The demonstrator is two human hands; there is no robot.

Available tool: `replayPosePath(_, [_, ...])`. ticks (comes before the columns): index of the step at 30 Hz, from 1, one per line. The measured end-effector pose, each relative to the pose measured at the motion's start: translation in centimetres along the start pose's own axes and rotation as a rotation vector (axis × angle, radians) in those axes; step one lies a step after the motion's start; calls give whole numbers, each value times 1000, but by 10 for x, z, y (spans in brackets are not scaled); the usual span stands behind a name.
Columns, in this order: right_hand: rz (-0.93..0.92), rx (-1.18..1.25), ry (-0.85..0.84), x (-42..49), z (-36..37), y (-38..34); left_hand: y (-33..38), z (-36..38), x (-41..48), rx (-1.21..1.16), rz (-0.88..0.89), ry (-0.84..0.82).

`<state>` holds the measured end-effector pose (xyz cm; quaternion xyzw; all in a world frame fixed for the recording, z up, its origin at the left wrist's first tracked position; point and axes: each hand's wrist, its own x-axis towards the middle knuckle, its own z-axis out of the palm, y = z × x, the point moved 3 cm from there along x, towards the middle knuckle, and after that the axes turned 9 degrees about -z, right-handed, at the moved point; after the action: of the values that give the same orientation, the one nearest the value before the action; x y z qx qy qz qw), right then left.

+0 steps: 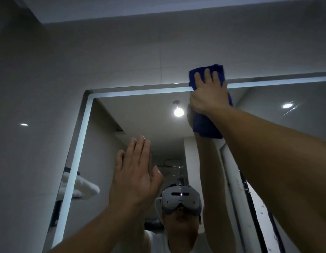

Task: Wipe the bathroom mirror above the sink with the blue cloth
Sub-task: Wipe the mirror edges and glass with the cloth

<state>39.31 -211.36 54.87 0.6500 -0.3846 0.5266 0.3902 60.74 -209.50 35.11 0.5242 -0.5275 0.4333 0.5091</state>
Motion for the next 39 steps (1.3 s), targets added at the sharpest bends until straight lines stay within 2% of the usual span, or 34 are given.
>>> replayPosePath(4, [-264, -1, -3, -22, 9, -50, 0, -2, 0, 5, 2, 12])
replayPosePath(7, [-434, -35, -45, -61, 20, -51, 1, -1, 0, 18, 9, 18])
replayPosePath(9, [-401, -81, -44, -57, 14, -25, -1, 0, 0, 14, 12, 24])
replayPosePath(13, [13, -2, 2, -22, -5, 27, -1, 2, 0, 18, 18, 39])
replayPosePath(15, [64, 29, 3, -18, -4, 23, -1, 2, 1, 14, 15, 40])
replayPosePath(17, [-6, 35, -7, -29, 0, 4, -2, 3, 1, 20, 13, 39])
replayPosePath(22, [-378, -25, -59, -65, 13, -13, 0, 1, 0, 36, 6, 26])
replayPosePath(23, [-366, -39, -70, -56, 10, -5, 1, 1, 0, 34, 3, 23])
replayPosePath(26, [-111, 10, -66, -21, -2, 15, 3, 1, 0, 44, -8, 11])
replayPosePath(28, [-29, 27, -50, -3, 1, 3, 3, 0, 0, 49, -13, 4])
replayPosePath(30, [-83, 31, -38, 2, 7, -22, 3, -1, 0, 55, -10, -9])
replayPosePath(34, [-332, 17, -41, -27, 14, -56, 2, -3, 0, 56, -19, -15])
replayPosePath(37, [-517, -30, -69, -64, 20, -42, 1, -3, 1, 64, -22, -22])
replayPosePath(39, [-481, -85, -62, -59, 12, -7, 2, -3, 0, 69, -16, -29])
